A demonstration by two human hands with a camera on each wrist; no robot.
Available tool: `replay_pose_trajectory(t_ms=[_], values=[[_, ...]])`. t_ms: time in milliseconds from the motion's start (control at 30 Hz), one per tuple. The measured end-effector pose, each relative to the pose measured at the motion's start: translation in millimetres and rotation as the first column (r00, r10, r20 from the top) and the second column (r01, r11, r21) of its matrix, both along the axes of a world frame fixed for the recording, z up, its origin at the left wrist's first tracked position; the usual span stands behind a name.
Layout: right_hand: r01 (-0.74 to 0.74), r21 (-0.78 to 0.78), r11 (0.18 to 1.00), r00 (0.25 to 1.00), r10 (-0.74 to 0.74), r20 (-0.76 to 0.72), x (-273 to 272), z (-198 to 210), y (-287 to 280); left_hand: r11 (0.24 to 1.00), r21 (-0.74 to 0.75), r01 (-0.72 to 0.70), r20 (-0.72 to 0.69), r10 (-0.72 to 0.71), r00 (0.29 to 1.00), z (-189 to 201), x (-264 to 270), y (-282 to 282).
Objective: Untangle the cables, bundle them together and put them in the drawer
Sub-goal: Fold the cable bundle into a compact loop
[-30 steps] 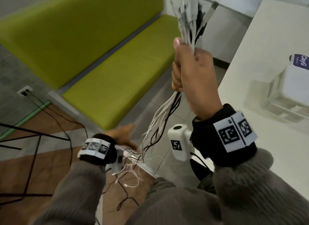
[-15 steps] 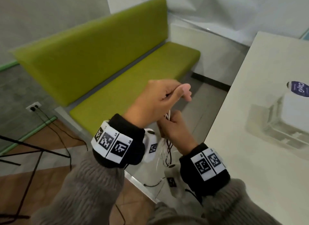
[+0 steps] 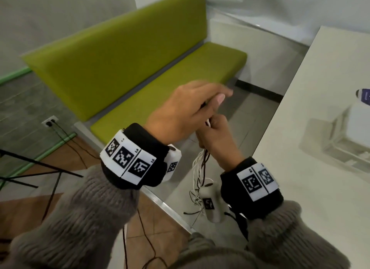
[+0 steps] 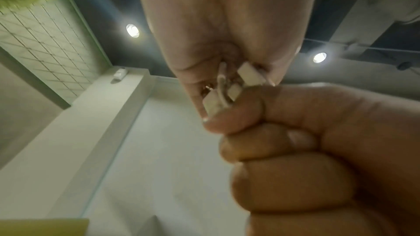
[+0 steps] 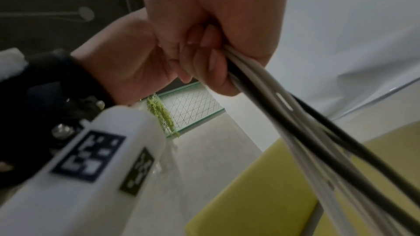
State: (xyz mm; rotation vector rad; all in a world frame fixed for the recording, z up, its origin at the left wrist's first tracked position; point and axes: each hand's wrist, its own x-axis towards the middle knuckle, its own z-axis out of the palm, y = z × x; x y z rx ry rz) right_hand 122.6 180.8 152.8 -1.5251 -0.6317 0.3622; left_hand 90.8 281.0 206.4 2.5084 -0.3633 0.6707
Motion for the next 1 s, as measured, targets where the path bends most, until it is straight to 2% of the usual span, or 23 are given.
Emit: replay_pose_trajectory(t_ms=[133,200,267,367,467,500,633,700,767,800,833,900,933,967,1000], values=[[-0.065,0.043,0.997,0.996,0.062,0.062,0,6,0,1.000,-0.006,0.014,-0.085,-0.015,0.996,7,0,-1],[-0.091,0.048,0.995,0.996,0.090,0.018,1,8,2,0.991,-0.121,0.061,-0.094,-0.073,0.993,9,-1,-3],[-0.083,0.028,0.996,0.997,0.083,-0.001,3,12,3,0.977,-0.203,0.061,-0.015,-0.065,0.998,9,0,-2],[-0.070,0.010,0.997,0.997,0.070,0.022,6,16,3,0.990,-0.131,-0.052,0.081,0.063,0.995,1,2,2],[-0.077,0.025,0.997,0.995,0.079,-0.065,6,11,5,0.983,0.031,-0.183,0.015,0.182,0.983,-3,5,15],[-0.072,0.012,0.997,0.995,0.073,-0.071,6,9,6,0.983,0.059,-0.176,-0.001,0.177,0.984,-3,6,18],[-0.053,-0.016,0.998,0.998,0.052,-0.046,8,8,12,0.999,0.036,-0.010,0.041,0.009,0.999,-1,4,15],[-0.021,-0.027,0.999,0.999,0.020,-0.037,7,10,16,0.999,0.037,0.014,0.017,-0.015,1.000,0,3,10],[-0.018,-0.006,1.000,1.000,0.018,-0.018,6,12,18,0.998,-0.042,0.044,-0.007,-0.044,0.999,3,2,11],[-0.010,0.001,1.000,1.000,0.010,-0.023,7,15,18,0.985,-0.163,0.060,-0.022,-0.064,0.998,7,0,16],[0.007,0.016,1.000,0.999,-0.006,-0.047,9,18,17,0.933,-0.353,0.062,-0.031,-0.078,0.996,9,-3,20],[0.037,0.102,0.994,0.991,-0.023,-0.131,17,22,11,0.702,-0.712,0.025,-0.056,-0.092,0.994,0,-11,30],[0.042,0.158,0.987,0.986,-0.016,-0.166,20,23,7,0.605,-0.796,-0.023,-0.111,-0.108,0.988,-12,-15,30],[0.042,0.198,0.979,0.983,-0.005,-0.182,23,23,4,0.559,-0.826,-0.068,-0.188,-0.160,0.969,-28,-19,24],[0.037,0.214,0.976,0.984,0.002,-0.179,24,23,2,0.554,-0.828,-0.086,-0.256,-0.238,0.937,-47,-22,14]])
